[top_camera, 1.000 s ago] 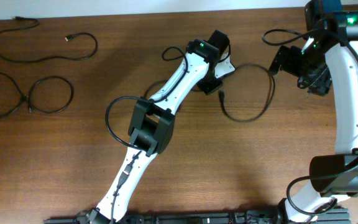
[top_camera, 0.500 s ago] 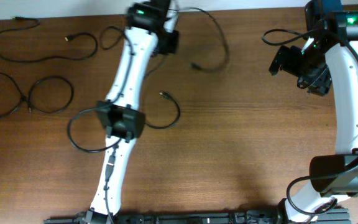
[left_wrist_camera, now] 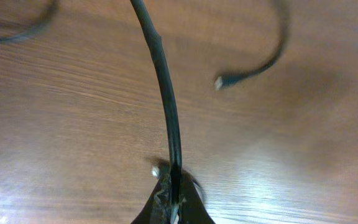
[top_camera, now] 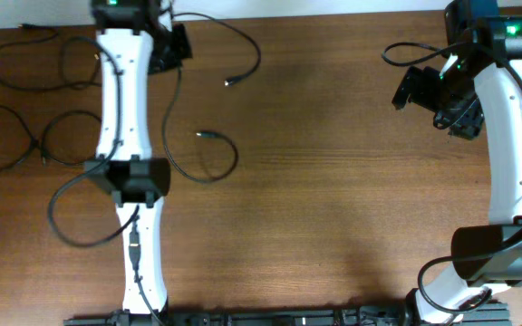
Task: Untangle cables
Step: 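Pull the last cable with the left gripper to the left side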
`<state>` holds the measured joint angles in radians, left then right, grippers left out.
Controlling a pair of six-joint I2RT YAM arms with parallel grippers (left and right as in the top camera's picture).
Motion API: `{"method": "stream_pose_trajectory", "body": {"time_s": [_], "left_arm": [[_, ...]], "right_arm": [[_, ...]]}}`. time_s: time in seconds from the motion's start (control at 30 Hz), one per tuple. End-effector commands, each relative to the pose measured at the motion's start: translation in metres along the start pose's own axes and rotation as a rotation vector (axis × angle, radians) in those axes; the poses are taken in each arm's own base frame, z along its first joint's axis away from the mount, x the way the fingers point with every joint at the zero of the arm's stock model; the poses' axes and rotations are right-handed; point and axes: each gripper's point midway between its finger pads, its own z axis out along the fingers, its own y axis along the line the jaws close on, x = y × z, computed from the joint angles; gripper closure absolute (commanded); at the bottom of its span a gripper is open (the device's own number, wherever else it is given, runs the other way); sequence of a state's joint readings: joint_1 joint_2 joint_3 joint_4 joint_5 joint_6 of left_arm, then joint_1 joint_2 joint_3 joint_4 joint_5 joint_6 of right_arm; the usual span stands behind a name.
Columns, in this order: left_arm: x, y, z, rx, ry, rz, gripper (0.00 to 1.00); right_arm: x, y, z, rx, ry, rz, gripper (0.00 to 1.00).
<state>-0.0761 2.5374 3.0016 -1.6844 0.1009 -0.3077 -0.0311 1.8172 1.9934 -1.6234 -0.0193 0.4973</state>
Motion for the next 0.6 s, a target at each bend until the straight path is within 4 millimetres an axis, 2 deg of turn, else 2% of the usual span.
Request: {"method": "stream_pose_trajectory", "body": {"time_s": [0.0, 0.03, 0.17, 0.27, 0.4, 0.5, 0.57], "left_arm": [[-0.017, 0.026, -0.086, 0.034, -0.175, -0.191, 1.00], [-0.020, 0.037, -0.113, 0.046, -0.228, -0.227, 1.00], [-0.018, 0.062, -0.181, 0.055, -0.368, -0.273, 1.00], [-0.008, 0.070, -0.231, 0.068, -0.473, -0.275, 1.00], [-0.001, 0.062, -0.269, 0.096, -0.567, -0.228, 1.00], [0.000, 0.038, -0.293, 0.203, -0.624, -0.098, 1.00], [0.002, 0.040, -0.301, 0.193, -0.647, -0.115, 1.00]], "right_arm": [[-0.001, -0.001, -0.005, -0.004, -0.018, 0.003, 0.02], [-0.001, -0.001, -0.005, -0.004, -0.018, 0.003, 0.02], [-0.001, -0.001, -0.005, -0.004, -0.018, 0.003, 0.02], [-0.001, -0.001, -0.005, -0.004, -0.018, 0.003, 0.02], [-0.001, -0.001, -0.005, -0.004, -0.018, 0.003, 0.02], [-0.001, -0.001, -0.005, -0.004, -0.018, 0.003, 0.02], [-0.001, -0.001, -0.005, -0.004, -0.018, 0.003, 0.02]]}}
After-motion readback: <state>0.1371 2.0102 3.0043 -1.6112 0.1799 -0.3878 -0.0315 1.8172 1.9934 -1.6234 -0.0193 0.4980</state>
